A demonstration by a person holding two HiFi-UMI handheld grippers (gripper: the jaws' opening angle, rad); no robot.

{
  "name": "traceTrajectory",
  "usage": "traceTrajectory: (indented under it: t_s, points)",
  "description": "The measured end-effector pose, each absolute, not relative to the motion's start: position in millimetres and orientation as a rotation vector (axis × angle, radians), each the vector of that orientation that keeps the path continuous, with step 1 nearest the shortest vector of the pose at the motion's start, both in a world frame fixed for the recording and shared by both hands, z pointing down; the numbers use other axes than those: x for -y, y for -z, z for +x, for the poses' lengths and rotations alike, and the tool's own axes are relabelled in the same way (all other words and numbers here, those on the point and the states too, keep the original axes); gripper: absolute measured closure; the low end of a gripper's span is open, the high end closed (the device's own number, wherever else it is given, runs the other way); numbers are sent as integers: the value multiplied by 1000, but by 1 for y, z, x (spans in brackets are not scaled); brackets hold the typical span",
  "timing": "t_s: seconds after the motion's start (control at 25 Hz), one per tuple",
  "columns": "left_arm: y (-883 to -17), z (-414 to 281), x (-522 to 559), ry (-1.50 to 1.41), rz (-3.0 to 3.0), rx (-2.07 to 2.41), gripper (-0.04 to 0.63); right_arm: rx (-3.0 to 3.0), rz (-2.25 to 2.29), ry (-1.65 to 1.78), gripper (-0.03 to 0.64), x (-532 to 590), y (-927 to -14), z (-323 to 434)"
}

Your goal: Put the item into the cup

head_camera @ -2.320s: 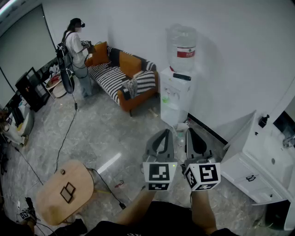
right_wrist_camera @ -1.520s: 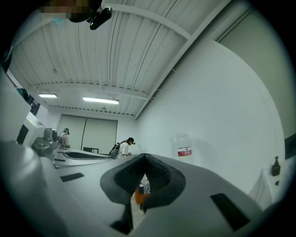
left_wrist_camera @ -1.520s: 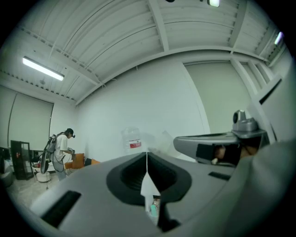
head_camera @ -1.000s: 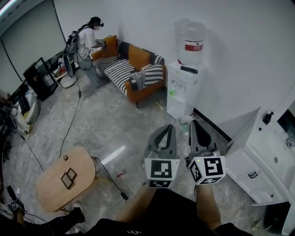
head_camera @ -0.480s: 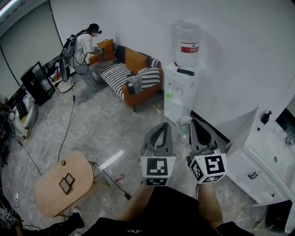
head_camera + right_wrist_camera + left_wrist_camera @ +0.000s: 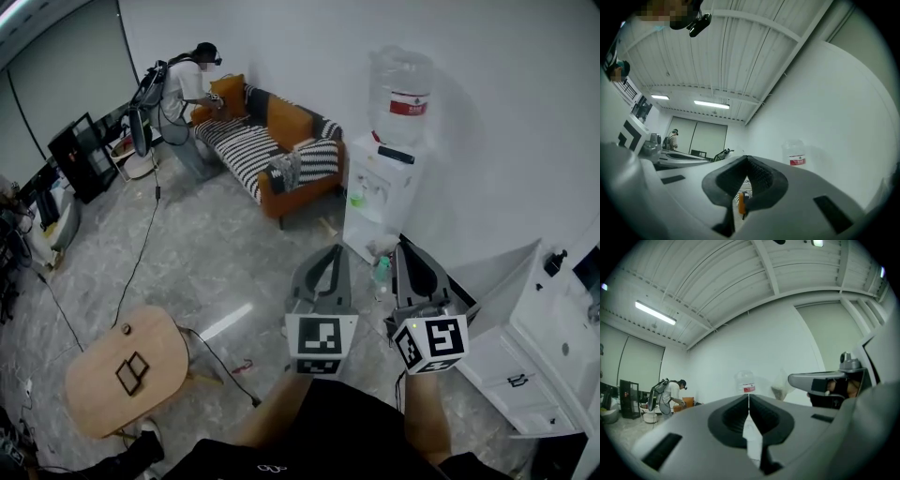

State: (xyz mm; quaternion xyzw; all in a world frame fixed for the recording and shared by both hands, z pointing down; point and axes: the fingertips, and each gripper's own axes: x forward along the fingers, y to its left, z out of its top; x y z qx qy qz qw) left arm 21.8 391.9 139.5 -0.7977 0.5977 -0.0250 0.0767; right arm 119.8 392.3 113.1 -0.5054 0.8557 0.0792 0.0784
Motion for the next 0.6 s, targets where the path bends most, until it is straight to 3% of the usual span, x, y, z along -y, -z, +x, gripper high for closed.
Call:
traceTrajectory:
  t_s: [0.6]
  points:
    - [-190,21,-260,166,-2553,-1797,581,-2595,-1580,-111,607,-275,-150,110]
